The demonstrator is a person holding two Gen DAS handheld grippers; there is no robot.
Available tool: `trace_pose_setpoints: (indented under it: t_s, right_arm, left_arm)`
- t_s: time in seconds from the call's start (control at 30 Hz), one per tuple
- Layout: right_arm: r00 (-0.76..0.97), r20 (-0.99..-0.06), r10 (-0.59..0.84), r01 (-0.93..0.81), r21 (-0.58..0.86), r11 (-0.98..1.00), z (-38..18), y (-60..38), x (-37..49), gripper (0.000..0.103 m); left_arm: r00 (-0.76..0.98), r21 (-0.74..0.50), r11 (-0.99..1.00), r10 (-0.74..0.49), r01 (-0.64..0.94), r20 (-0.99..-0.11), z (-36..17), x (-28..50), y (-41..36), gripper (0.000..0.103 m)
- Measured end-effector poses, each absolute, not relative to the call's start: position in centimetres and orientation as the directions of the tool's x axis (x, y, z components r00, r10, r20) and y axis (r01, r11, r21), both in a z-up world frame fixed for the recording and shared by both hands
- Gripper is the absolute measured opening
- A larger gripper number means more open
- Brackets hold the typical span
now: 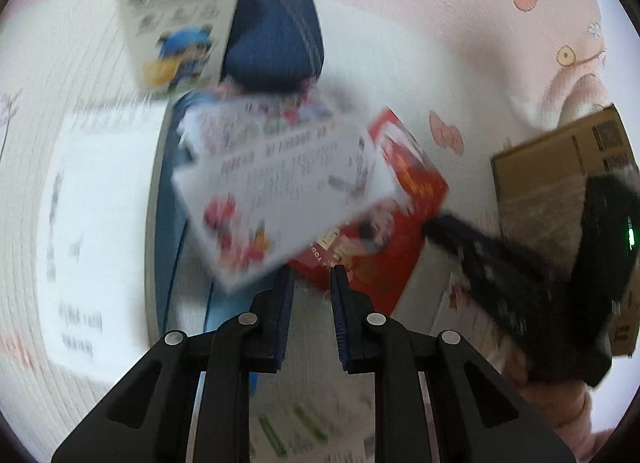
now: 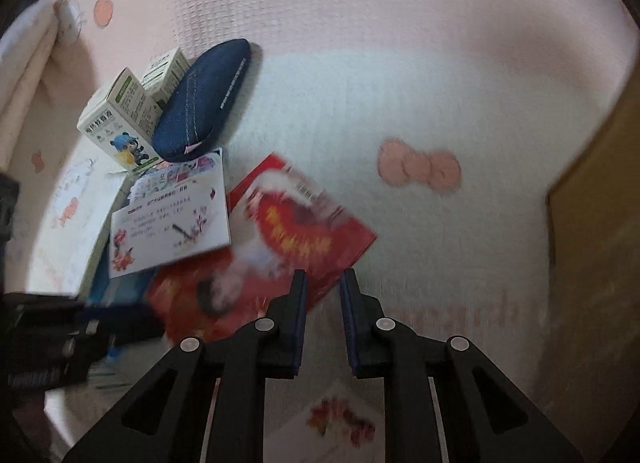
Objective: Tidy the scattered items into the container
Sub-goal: 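Close the right gripper on the red envelope's edge and lift it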
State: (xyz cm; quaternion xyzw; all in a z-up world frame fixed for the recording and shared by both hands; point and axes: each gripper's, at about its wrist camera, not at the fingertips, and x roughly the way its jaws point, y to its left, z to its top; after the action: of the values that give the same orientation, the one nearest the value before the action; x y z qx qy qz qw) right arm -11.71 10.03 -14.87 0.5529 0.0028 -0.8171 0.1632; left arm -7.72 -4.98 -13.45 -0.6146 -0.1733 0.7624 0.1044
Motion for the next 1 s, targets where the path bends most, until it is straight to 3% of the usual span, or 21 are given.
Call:
trace_pose_setpoints:
  t_s: [0.23,0.37,0.5,0.53,0.6,0.63,0.77,0.93,1.0]
  right_arm:
    - [-0.309,-0.916,-0.256,0.308,0.158,-0.938,-14.9,9.9,-11.7,0.014]
    - [-0.297,-0.904,-0.307,0.249,0.238,-0.939,-13.9,11.6,-12.3,0.014]
    - [-0.402,-0.858,-0.318,0.152,0.28,-0.948,-12.2,14.7,-13.3,0.016]
    - [-0.408,-0.859,-0.309,0.133,0.279,-0.951,-12.1,15.0,-13.7,0.018]
    - [-0.395,-0.868,-0.301,0.14,0.267,-0.953,-12.6,14.7,-14.4,0.049]
    - [-0.397,-0.872,-0.288,0.149,0.249,-0.957,-12.8,14.2,-14.6,0.051]
    - [-0.399,-0.897,-0.192,0.187,0.125,-0.974,-14.5,12.6,-15.8,0.052]
    - [-0.389,-0.885,-0.256,0.181,0.199,-0.963,-14.5,13.6,-15.8,0.052]
    - [-0.337,-0.889,-0.309,0.183,0.26,-0.948,-14.5,13.6,-15.2,0.045]
  left_arm:
    - [-0.296,-0.305,-0.951,0.306,-0.05,-0.905,-13.3,-11.6,-4.6,0.021]
    - [-0.29,-0.343,-0.938,0.339,-0.038,-0.895,-13.8,-13.4,-3.1,0.022]
    - [-0.283,-0.455,-0.889,0.424,0.051,-0.86,-14.0,-12.5,-4.7,0.038]
    - [-0.272,-0.478,-0.876,0.444,0.069,-0.854,-14.3,-12.1,-5.0,0.04]
    - [-0.257,-0.497,-0.864,0.465,0.075,-0.847,-15.0,-11.7,-4.4,0.043]
    - [-0.262,-0.496,-0.866,0.465,0.066,-0.846,-15.2,-11.5,-3.9,0.043]
    - [-0.276,-0.48,-0.875,0.449,0.056,-0.85,-16.0,-11.9,-1.2,0.044]
    - [-0.282,-0.479,-0.878,0.453,0.026,-0.846,-15.2,-12.0,-2.3,0.045]
    - [-0.288,-0.454,-0.891,0.432,0.012,-0.855,-15.1,-12.1,-2.0,0.045]
